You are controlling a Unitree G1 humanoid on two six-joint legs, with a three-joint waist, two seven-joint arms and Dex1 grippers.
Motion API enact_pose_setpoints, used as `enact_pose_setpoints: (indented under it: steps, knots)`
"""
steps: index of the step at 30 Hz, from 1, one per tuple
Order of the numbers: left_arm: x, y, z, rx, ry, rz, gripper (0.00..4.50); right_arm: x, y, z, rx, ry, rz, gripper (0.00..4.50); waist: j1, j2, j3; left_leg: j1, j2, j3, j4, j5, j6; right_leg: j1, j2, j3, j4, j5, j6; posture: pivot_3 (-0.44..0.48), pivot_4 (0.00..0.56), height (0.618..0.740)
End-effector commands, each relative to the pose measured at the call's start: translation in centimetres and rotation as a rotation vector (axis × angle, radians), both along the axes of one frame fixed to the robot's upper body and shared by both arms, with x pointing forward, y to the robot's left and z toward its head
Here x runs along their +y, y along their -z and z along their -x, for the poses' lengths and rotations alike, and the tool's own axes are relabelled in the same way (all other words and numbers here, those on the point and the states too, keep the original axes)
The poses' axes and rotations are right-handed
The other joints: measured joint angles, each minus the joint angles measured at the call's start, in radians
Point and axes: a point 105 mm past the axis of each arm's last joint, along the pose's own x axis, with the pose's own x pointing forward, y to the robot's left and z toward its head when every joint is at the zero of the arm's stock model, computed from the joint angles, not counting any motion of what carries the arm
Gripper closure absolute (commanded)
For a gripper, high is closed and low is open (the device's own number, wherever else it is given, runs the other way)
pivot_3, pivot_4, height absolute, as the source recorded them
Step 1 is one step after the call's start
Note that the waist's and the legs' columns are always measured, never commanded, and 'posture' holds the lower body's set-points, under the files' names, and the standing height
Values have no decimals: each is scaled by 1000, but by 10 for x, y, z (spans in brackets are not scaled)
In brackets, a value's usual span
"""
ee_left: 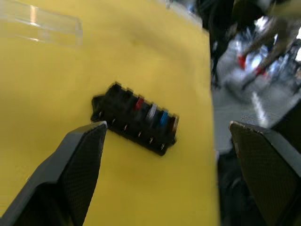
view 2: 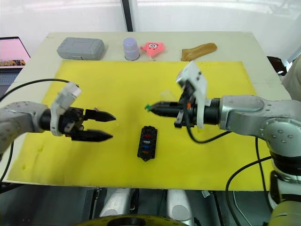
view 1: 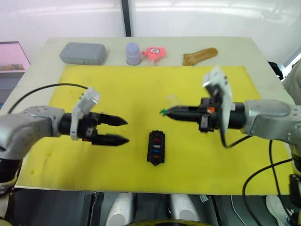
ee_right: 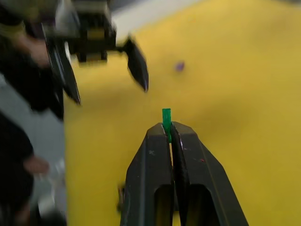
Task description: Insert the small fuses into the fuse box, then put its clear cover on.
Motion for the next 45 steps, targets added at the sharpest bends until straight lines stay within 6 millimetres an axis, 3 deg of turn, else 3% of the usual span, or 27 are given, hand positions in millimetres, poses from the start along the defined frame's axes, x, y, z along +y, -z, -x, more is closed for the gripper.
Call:
enact_pose_setpoints:
  steps: [1, 11, 20, 45]
  knots:
    - [-17, 14, 5, -214, 151, -30, 112, 5, 13, -1, -118, -67, 157, 4500, 2, -1, 0, 0, 0, 0, 0, 0, 0, 0, 0, 0, 0, 0, 0, 0, 150, 740]
    - [-30, 38, -16, -367, 195, -69, 112, 16, 32, -19, -207, -153, 360, 4500, 1, -2, 1, -1, 0, 0, 1, 0, 1, 0, 0, -1, 0, 0, 0, 0, 150, 740]
    - [-41, 42, -21, -381, 193, -65, 112, 25, 41, -26, -222, -181, 395, 4500, 4, -2, 1, -1, 0, -1, 2, 0, 1, 0, -1, -1, 1, 0, 0, 0, 150, 740]
    - [-50, 40, -27, -438, 165, -68, 112, 29, 47, -22, -212, -245, 424, 4500, 2, -2, 1, -1, -1, -1, 3, 0, 1, 0, -1, -2, 2, 0, 0, 0, 150, 740]
